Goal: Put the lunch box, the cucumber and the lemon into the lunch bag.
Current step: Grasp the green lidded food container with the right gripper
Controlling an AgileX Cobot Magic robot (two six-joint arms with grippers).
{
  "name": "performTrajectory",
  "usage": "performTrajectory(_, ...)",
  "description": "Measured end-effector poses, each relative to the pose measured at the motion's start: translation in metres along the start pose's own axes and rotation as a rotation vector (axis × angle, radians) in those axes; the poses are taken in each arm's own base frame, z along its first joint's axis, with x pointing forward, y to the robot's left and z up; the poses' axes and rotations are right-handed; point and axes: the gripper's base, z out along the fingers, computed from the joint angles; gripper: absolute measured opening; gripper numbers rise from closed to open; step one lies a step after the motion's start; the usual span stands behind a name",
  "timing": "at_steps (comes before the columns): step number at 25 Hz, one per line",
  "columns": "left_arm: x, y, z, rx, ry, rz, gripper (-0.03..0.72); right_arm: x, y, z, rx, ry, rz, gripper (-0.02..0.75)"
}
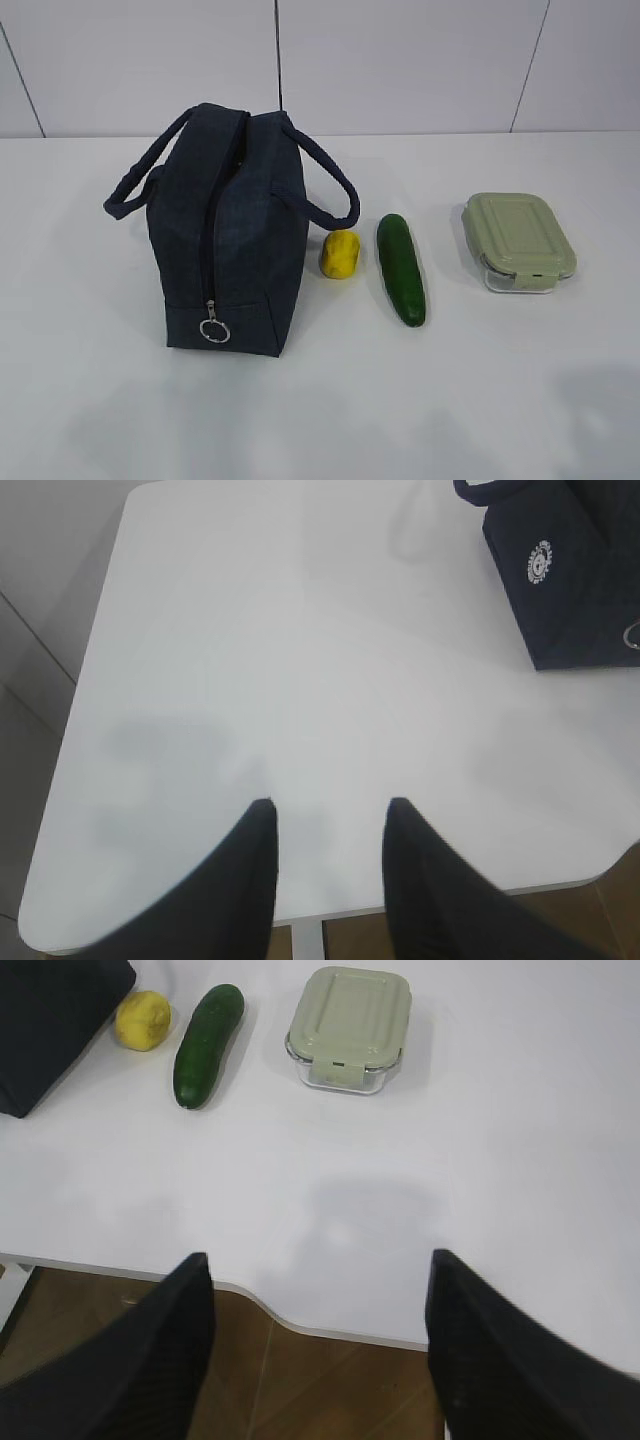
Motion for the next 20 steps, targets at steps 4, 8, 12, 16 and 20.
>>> performTrajectory(4, 0.0, 0.0, 0.0, 0.0, 0.0, 0.0, 0.239, 0.0, 0.0, 0.0, 0.0, 0.0, 0.0, 0.494)
performTrajectory(8, 0.0, 0.0, 0.0, 0.0, 0.0, 0.0, 0.239, 0.0, 0.0, 0.0, 0.0, 0.0, 0.0, 0.494)
performTrajectory(12, 0.0, 0.0, 0.0, 0.0, 0.0, 0.0, 0.239, 0.0, 0.0, 0.0, 0.0, 0.0, 0.0, 0.494)
performTrajectory(16, 0.0, 0.0, 0.0, 0.0, 0.0, 0.0, 0.239, 0.0, 0.0, 0.0, 0.0, 0.0, 0.0, 0.494)
performTrajectory(20, 0.0, 0.0, 0.0, 0.0, 0.0, 0.0, 0.239, 0.0, 0.0, 0.0, 0.0, 0.0, 0.0, 0.494)
